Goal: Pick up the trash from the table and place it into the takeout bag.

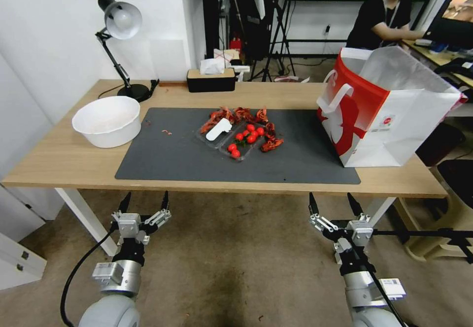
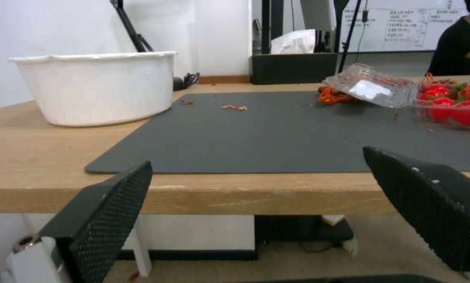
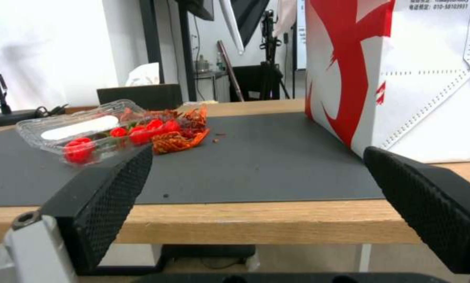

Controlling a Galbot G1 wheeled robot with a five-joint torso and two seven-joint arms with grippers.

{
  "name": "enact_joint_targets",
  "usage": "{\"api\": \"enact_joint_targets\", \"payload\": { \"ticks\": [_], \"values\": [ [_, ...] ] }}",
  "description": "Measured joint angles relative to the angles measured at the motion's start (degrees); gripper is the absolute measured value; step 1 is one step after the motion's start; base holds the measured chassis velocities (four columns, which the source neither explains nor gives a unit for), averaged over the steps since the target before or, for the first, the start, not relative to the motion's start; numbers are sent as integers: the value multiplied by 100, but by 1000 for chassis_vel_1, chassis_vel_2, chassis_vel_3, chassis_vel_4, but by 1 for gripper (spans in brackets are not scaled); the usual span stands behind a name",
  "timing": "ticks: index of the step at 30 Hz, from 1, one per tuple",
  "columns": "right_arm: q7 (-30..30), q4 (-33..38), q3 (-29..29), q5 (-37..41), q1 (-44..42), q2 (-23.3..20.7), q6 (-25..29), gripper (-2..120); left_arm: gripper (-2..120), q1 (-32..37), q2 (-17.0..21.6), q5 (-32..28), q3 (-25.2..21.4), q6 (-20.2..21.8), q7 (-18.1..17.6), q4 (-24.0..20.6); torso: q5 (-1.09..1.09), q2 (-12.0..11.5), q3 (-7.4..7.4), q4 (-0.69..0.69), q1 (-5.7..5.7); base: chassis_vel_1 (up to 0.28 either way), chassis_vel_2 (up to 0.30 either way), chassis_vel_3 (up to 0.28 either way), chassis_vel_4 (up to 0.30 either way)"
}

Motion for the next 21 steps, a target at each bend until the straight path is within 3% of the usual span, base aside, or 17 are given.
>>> {"api": "enact_joint_targets", "payload": {
  "ticks": [21],
  "values": [
    [4, -2, 4, -2, -2, 0, 1, 100, 100, -9, 5, -8, 4, 13, -11, 4, 0, 0, 0, 0, 0, 0, 0, 0, 0]
  ]
}}
